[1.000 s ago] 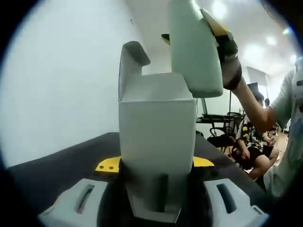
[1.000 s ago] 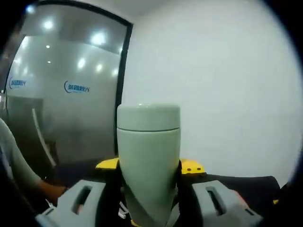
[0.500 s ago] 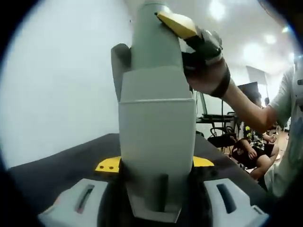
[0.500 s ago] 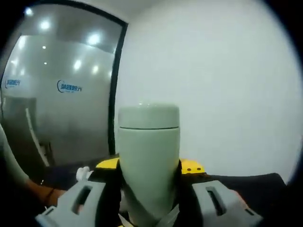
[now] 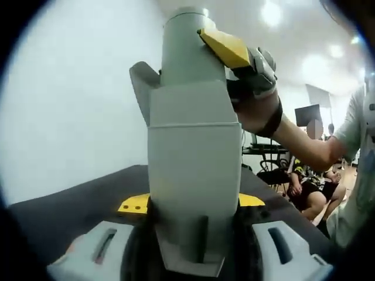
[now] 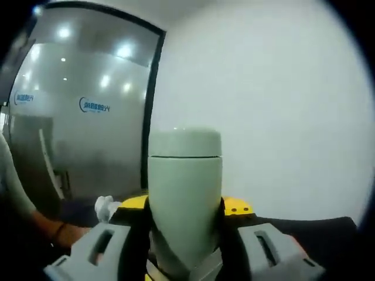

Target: Assemble the cup parts correctly, then place the assembled cup into the box.

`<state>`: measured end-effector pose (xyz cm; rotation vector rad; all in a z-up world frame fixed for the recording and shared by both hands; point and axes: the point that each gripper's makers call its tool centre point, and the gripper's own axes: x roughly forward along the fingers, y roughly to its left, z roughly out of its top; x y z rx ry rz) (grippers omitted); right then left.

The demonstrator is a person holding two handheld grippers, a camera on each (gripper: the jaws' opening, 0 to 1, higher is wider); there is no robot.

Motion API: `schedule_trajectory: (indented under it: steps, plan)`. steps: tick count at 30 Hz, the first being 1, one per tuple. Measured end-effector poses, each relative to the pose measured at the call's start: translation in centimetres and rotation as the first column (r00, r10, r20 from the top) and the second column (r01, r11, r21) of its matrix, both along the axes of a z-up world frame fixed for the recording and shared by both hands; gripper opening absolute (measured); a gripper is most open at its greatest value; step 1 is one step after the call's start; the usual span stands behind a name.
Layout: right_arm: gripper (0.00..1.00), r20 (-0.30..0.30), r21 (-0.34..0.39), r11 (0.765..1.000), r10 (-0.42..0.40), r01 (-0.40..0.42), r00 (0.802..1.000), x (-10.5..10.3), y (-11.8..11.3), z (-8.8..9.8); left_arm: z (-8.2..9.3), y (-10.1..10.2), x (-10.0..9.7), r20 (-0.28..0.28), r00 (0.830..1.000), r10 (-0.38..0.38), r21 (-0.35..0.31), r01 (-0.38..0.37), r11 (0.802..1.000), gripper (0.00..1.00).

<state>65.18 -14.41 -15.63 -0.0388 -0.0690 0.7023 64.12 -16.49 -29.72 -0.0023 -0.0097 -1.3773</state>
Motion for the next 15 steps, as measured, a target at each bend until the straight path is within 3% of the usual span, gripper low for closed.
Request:
schedule_trajectory:
  steps: [10, 12, 15]
  plan:
    - [0.43, -0.073, 0.031, 0.999, 0.018, -0.016, 0.997, -0.1, -0.7, -1.5, 0.0, -0.1, 0.0, 0.001, 1.0, 0.0, 0.004, 0.0, 1.0, 0.49]
    - [0.43, -0.08, 0.073, 0.997, 0.032, -0.026, 0.996, -0.3, -0.8, -1.0, 0.0, -0.1, 0.1, 0.002, 1.0, 0.001, 0.007, -0.001, 1.0, 0.49]
    - [0.42, -0.078, 0.034, 0.999, 0.019, -0.016, 0.997, -0.2, -0.8, -1.4, -0.1, 0.0, 0.4, -0.003, 1.0, 0.004, 0.005, -0.004, 1.0, 0.49]
